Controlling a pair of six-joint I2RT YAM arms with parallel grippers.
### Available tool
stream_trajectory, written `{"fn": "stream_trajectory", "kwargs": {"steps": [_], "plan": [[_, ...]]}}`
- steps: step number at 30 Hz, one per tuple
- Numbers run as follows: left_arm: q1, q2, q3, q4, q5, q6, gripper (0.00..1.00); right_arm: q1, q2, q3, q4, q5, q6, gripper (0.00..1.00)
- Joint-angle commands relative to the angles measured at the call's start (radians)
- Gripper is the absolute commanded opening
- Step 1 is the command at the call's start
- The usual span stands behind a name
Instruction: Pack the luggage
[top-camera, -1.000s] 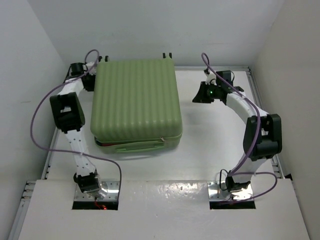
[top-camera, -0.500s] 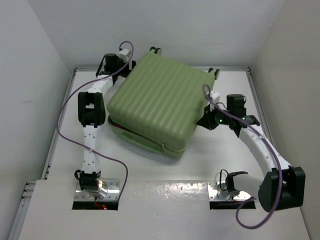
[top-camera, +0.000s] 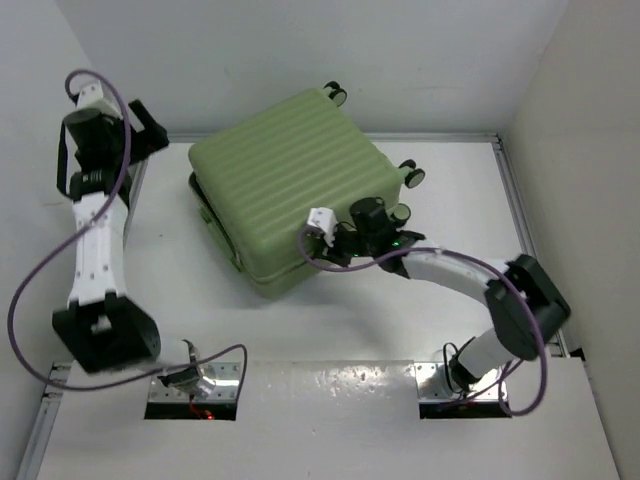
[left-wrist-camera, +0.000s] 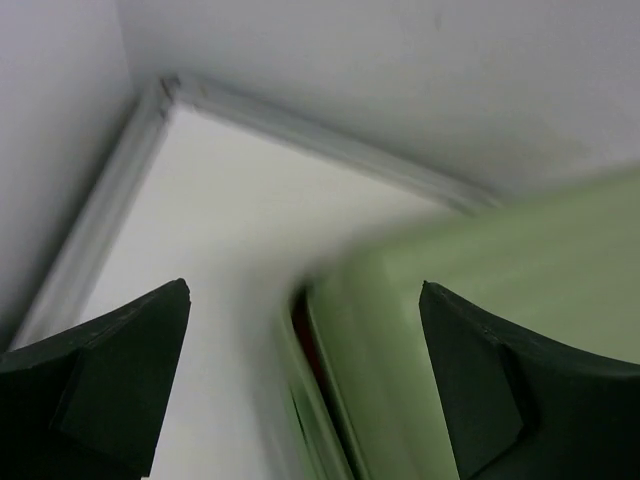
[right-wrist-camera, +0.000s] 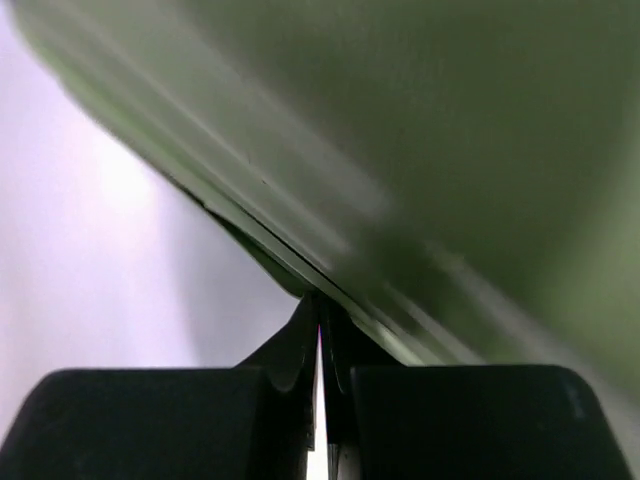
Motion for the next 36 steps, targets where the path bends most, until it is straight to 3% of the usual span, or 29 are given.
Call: {"fn": "stream_trajectory", "kwargs": {"steps": [1,3,6,7,11,14,19,28,34,36], "plan": [[-0.025,-0.198,-0.232,-0.192,0.048,-0.080,0.99,0.081,0.186,0.156,0.178,0.080,-0.013,0.00],[-0.014,-0.285,-0.333,-0.251,0.049,-0.089,0.99,0.098,0.220,0.236,0.196,0.064,0.015,0.02],[-0.005,-0.312,-0.390,-0.301,0.016,-0.098,0.99,0.089,0.167,0.217,0.202,0.039,0.087,0.07],[0.005,-0.312,-0.390,-0.315,-0.025,-0.110,0.86,0.060,0.141,0.200,0.198,0.012,0.128,0.09],[0.018,-0.231,-0.390,-0.347,-0.070,-0.140,0.68,0.011,-0.095,0.044,0.121,0.001,0.235,0.23],[0.018,-0.179,-0.403,-0.348,-0.051,-0.160,0.64,-0.046,-0.212,-0.033,0.023,0.066,0.338,0.25],[-0.016,-0.059,-0.424,-0.196,0.051,-0.202,0.58,-0.193,-0.367,-0.154,-0.071,0.183,0.421,0.26],[-0.112,0.133,-0.409,-0.153,0.012,-0.235,0.55,-0.404,-0.295,-0.186,0.009,0.080,0.582,0.35],[-0.113,0.246,-0.409,-0.163,-0.044,-0.226,0.38,-0.478,-0.193,-0.173,0.138,0.016,0.599,0.39],[-0.113,0.268,-0.400,-0.163,-0.054,-0.215,0.27,-0.462,-0.176,-0.162,0.173,0.007,0.625,0.41]]}}
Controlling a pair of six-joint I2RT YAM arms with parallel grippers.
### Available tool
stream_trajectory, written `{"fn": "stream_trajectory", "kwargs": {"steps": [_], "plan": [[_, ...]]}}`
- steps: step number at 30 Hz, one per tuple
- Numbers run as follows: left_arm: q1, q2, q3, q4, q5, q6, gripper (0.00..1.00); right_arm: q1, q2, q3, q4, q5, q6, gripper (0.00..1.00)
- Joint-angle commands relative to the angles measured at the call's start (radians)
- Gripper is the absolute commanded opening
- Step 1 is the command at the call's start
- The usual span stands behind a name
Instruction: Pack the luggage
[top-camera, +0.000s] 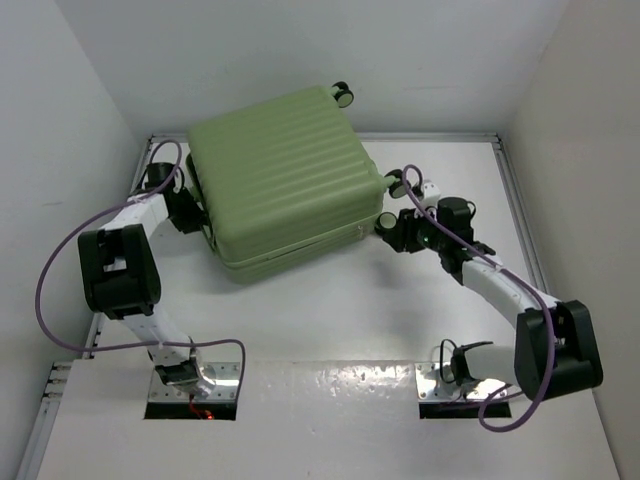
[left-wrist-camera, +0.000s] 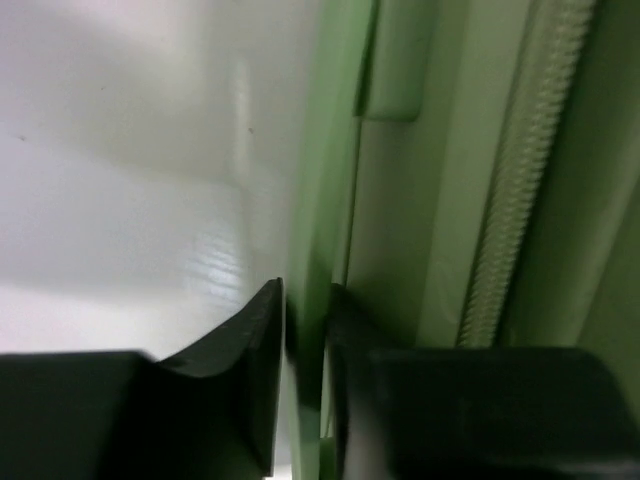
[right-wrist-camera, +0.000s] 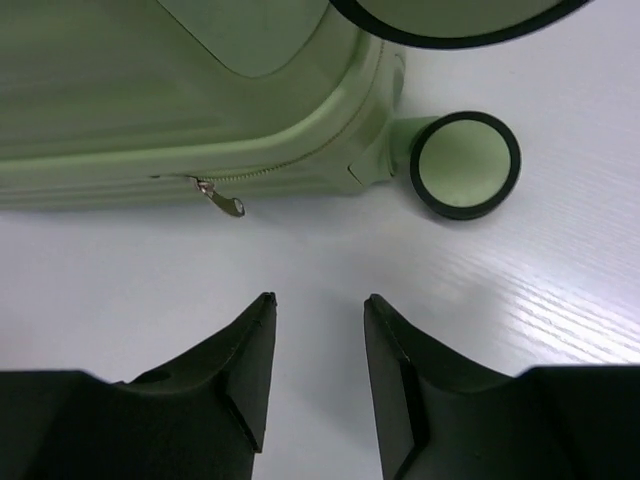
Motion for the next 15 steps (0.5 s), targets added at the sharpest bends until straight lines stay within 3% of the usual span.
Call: {"fn": "stream_trajectory", "kwargs": {"steps": [1,7,15], "plan": [[-0.015,0.091,0.004,0.006,-0.046,-0.010,0.25,0.018,0.030,0.039,0.153,-0.050,0.059,0.41],[-0.033,0.091,0.004,0.006,-0.026,0.001,0.05,0.150,0.028,-0.033,0.308,0.040,0.057,0.41],[-0.042,0.091,-0.024,-0.013,-0.044,0.019,0.04,0.256,0.135,-0.081,0.522,0.203,0.068,0.41]]}}
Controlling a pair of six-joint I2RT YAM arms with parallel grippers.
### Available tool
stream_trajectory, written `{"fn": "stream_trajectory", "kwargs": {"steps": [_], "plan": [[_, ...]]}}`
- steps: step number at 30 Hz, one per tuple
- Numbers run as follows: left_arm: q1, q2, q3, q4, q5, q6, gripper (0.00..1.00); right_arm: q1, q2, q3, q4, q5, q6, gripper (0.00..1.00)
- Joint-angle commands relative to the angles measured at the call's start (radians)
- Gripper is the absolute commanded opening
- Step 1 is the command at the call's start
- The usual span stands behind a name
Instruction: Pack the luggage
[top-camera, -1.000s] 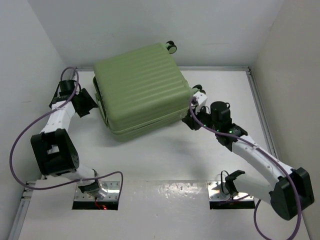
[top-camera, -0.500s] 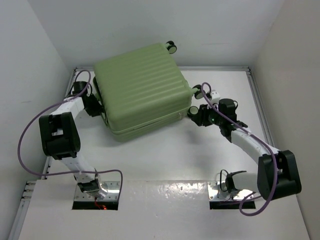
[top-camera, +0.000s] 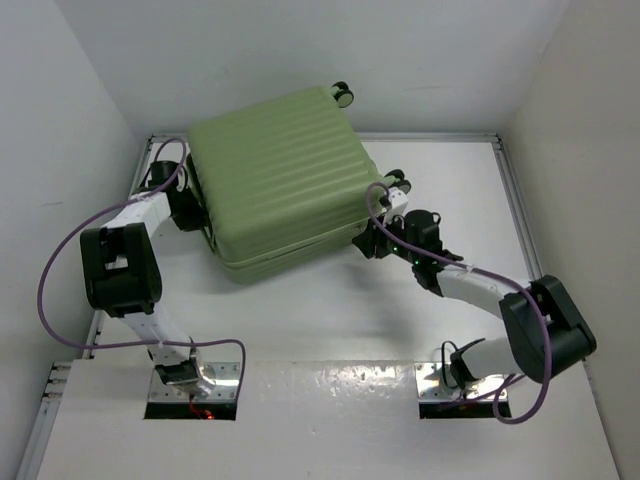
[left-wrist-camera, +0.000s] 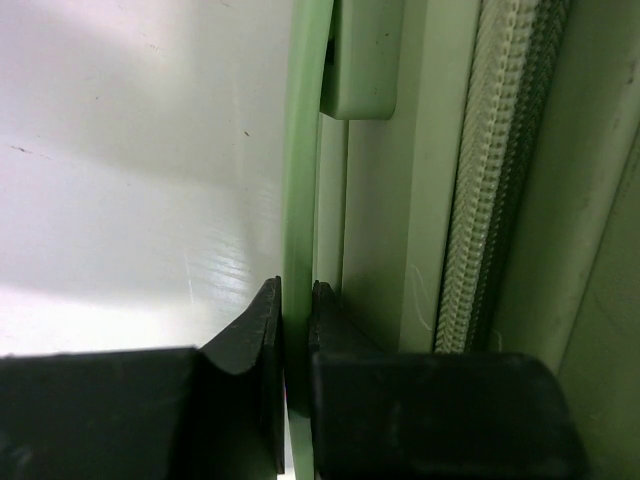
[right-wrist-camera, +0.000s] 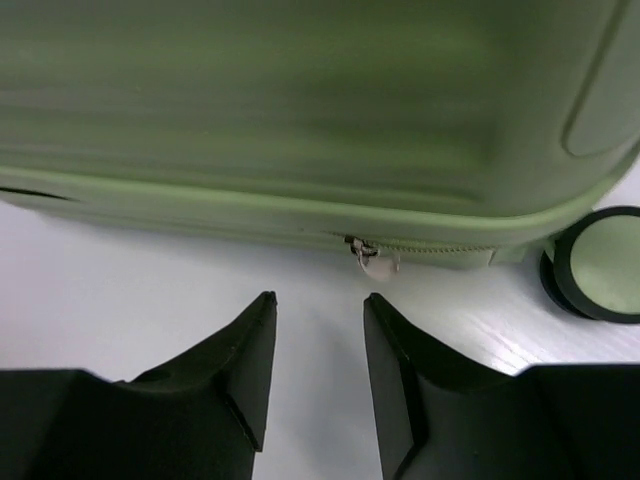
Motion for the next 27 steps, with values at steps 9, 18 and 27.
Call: {"fn": "stream_trajectory", "kwargs": {"steps": [9,18,27], "plan": [[-0.027,0.042,-0.075,-0.003,-0.037,-0.006,0.03,0.043,0.118,0.009,0.292,0.178,0.024,0.32],[-0.036,0.042,-0.094,-0.003,-0.012,-0.006,0.00,0.051,0.124,0.013,0.384,0.146,-0.010,0.00],[-0.016,0.052,-0.104,0.008,0.025,-0.016,0.00,-0.003,0.090,-0.076,0.331,0.213,-0.044,0.00]]}}
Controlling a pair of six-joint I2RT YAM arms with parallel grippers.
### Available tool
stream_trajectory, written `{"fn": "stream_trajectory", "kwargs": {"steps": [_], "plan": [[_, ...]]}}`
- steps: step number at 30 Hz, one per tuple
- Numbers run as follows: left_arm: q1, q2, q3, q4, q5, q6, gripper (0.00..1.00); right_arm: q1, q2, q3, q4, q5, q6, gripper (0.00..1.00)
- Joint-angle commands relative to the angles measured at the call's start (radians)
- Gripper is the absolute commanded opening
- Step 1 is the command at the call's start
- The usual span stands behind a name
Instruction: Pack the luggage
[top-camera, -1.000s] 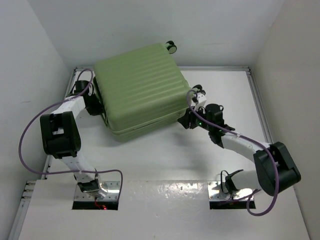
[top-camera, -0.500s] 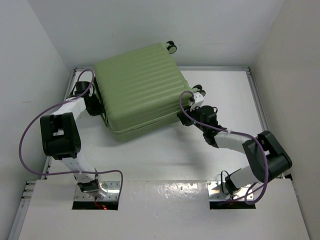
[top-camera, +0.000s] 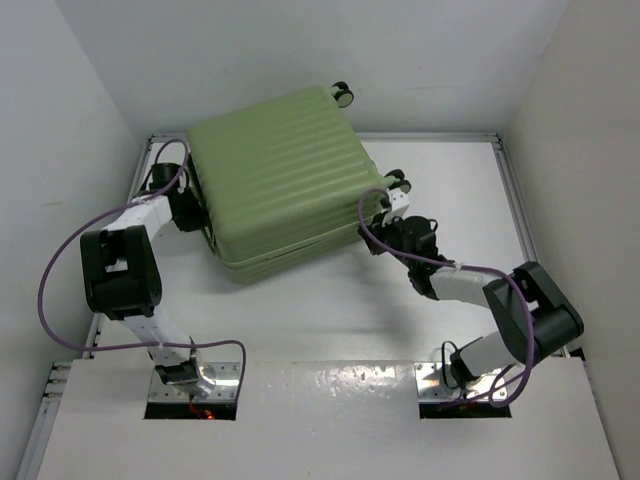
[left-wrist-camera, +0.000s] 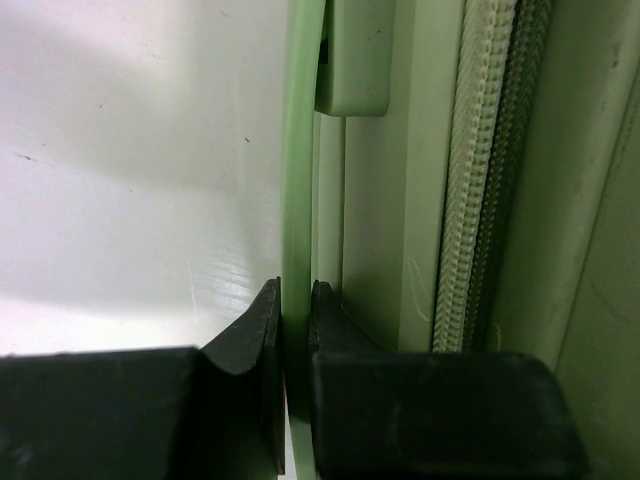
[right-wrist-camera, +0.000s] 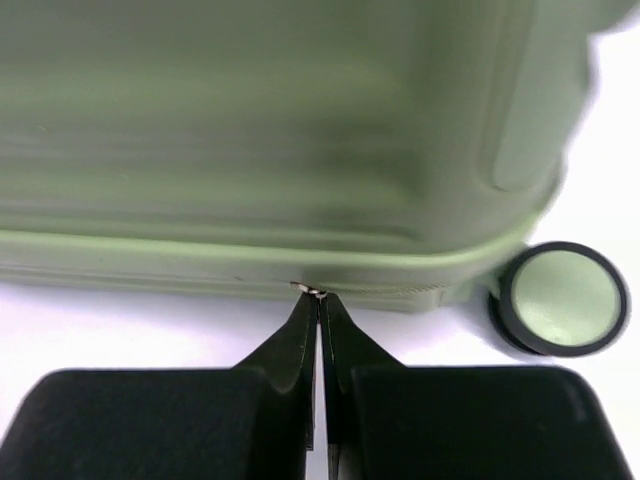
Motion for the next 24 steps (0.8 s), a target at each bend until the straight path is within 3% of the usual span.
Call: {"fn": "stream_trajectory", "kwargs": {"steps": [1,17,24], "plan": [[0.008,0.072,-0.065,-0.042,0.036,-0.025,0.00,-0.059,-0.041,-0.040,0.053,0.030,-0.025,0.00],[-0.029,0.081,-0.094,-0.024,0.036,-0.007,0.00,0.003,0.028,-0.022,0.192,-0.061,-0.013,0.00],[-0.038,0.063,-0.114,-0.024,0.036,-0.007,0.00,0.038,0.077,0.015,0.174,0.023,0.024,0.20]]}}
